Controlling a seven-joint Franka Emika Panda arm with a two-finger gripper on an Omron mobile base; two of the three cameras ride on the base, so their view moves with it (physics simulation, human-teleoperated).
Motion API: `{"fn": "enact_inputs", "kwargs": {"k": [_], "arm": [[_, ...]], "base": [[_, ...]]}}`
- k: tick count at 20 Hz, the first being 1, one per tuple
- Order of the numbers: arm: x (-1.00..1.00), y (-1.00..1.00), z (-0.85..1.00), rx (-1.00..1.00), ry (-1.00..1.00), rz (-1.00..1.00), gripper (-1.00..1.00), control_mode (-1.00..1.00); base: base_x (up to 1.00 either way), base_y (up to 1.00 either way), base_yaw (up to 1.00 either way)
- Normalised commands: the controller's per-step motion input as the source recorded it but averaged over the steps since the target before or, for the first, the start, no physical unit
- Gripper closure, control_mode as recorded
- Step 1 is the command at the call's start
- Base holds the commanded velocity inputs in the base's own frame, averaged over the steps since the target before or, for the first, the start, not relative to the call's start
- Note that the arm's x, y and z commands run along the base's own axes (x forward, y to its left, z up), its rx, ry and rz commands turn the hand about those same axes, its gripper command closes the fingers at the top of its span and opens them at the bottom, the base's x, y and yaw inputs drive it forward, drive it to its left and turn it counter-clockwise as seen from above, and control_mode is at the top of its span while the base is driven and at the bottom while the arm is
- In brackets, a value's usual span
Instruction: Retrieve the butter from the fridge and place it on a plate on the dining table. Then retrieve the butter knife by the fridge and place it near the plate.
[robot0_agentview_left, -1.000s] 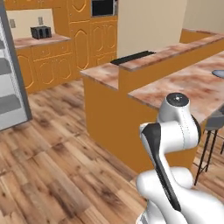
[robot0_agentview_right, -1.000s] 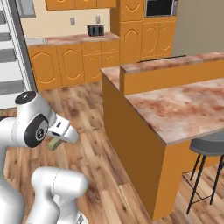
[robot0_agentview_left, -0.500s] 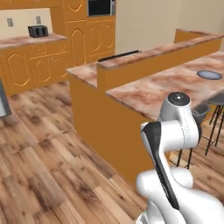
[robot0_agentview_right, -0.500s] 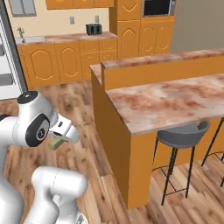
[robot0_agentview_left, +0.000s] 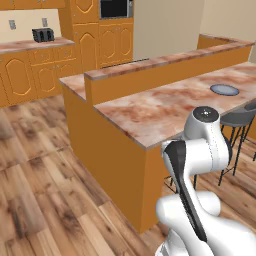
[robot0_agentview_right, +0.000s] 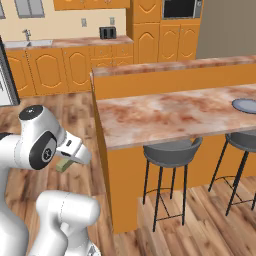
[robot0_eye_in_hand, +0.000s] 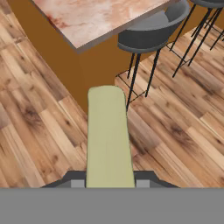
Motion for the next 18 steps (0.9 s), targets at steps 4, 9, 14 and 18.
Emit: {"fn": "enact_inputs", "kwargs": {"k": [4,9,14,18], "arm": [[0.00,0.00,0.00,0.00,0.00,0.00,1.00,1.00],[0.00,0.00,0.00,0.00,0.00,0.00,1.00,1.00],[0.00,0.00,0.00,0.00,0.00,0.00,1.00,1.00],[0.00,0.00,0.00,0.00,0.00,0.00,1.00,1.00]], "base": [[0.24,-1.00,0.29],[0.15,-1.00,0.37],[0.03,-1.00,0.30],[0.05,-1.00,0.00]]}}
